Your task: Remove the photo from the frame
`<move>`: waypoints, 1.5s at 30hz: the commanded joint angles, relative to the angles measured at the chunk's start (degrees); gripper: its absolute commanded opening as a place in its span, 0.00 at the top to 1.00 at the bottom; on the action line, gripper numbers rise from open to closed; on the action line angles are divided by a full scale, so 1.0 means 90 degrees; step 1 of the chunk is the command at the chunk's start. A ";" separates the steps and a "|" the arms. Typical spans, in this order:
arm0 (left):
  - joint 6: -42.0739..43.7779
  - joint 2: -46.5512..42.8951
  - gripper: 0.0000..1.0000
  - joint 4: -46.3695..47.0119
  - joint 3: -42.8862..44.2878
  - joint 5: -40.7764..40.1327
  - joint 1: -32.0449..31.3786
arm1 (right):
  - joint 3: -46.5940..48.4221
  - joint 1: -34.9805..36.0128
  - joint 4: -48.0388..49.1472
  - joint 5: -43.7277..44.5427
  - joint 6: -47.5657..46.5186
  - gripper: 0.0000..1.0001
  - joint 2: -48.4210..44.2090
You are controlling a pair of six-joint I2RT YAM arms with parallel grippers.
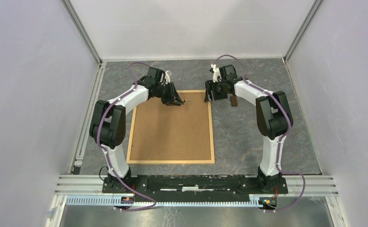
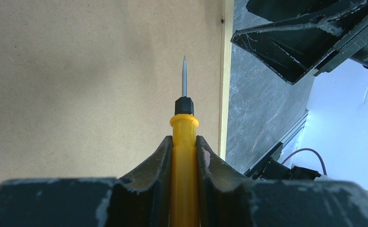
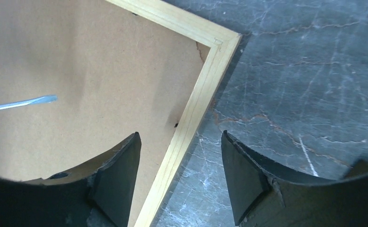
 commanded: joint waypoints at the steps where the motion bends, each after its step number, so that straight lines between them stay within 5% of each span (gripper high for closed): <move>1: 0.0361 -0.0456 0.98 0.0169 -0.0008 0.0097 0.0012 | 0.0327 0.0158 -0.0552 0.0650 -0.0102 0.34 -0.0258; 22: 0.0429 -0.0563 0.98 0.0156 -0.0129 0.0011 0.0028 | -0.0001 0.0320 0.0103 0.1247 0.0495 0.59 0.0351; 34: 0.0566 -0.0605 0.98 0.0021 -0.0178 -0.0012 0.0075 | 0.0084 0.0066 0.0281 0.0996 0.0353 0.99 0.0665; 45: 0.0778 -0.0842 0.98 -0.0040 -0.0416 0.0049 0.0100 | 0.1018 0.0103 -0.0537 0.0570 -0.1950 1.00 0.1046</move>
